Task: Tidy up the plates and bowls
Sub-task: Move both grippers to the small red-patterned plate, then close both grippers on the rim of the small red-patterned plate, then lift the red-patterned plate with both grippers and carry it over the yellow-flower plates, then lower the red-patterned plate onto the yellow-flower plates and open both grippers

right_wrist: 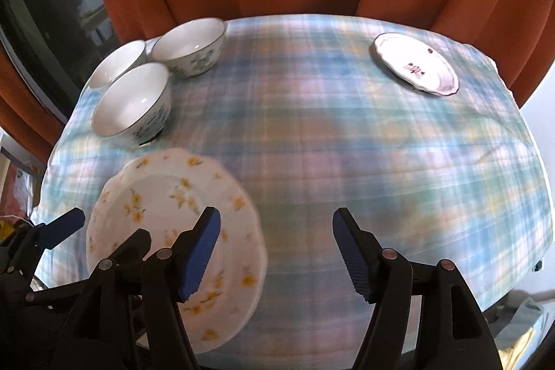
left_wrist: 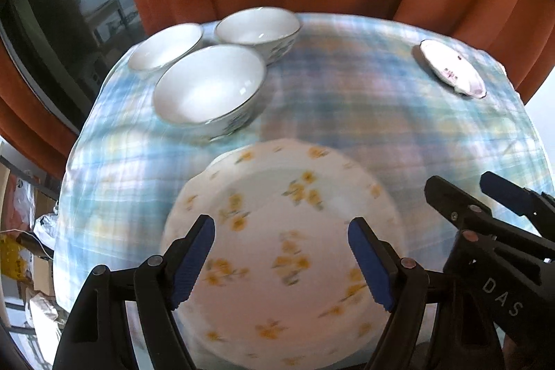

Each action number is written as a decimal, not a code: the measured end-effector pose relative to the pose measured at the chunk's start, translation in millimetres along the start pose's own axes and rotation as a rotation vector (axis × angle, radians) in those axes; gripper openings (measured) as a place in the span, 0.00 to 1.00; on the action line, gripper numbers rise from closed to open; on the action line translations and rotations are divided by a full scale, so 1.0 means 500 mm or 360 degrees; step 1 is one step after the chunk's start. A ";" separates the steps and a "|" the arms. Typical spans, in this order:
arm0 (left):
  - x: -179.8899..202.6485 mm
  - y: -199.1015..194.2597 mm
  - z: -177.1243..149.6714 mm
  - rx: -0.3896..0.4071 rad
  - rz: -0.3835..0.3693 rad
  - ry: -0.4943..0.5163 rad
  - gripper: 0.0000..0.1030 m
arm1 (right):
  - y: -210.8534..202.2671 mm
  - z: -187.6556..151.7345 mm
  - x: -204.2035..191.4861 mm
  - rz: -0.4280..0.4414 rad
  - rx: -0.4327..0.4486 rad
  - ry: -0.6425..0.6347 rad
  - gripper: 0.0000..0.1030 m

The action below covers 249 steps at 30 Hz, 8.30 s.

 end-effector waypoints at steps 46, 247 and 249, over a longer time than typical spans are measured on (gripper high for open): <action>0.542 0.237 0.369 0.0160 0.0205 -0.0103 0.70 | 0.186 0.348 0.603 0.0028 0.0211 0.0064 0.68; -0.147 0.059 -0.050 -0.0061 0.0033 -0.0207 0.68 | 0.080 -0.044 -0.128 -0.0029 -0.0214 -0.0101 0.45; -0.158 0.057 -0.043 -0.0068 0.0036 -0.0218 0.75 | 0.078 -0.037 -0.124 -0.0020 -0.0223 -0.0057 0.52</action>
Point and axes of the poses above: each gripper's, at about its wrist camera, not at the fingertips, and y roughly the way its jaws point, x to its right, z to its top, the point moved 4 cm from there along y, roughly the way its jaws point, and after that the axes turned 1 degree about -z, right-handed, at the moved point
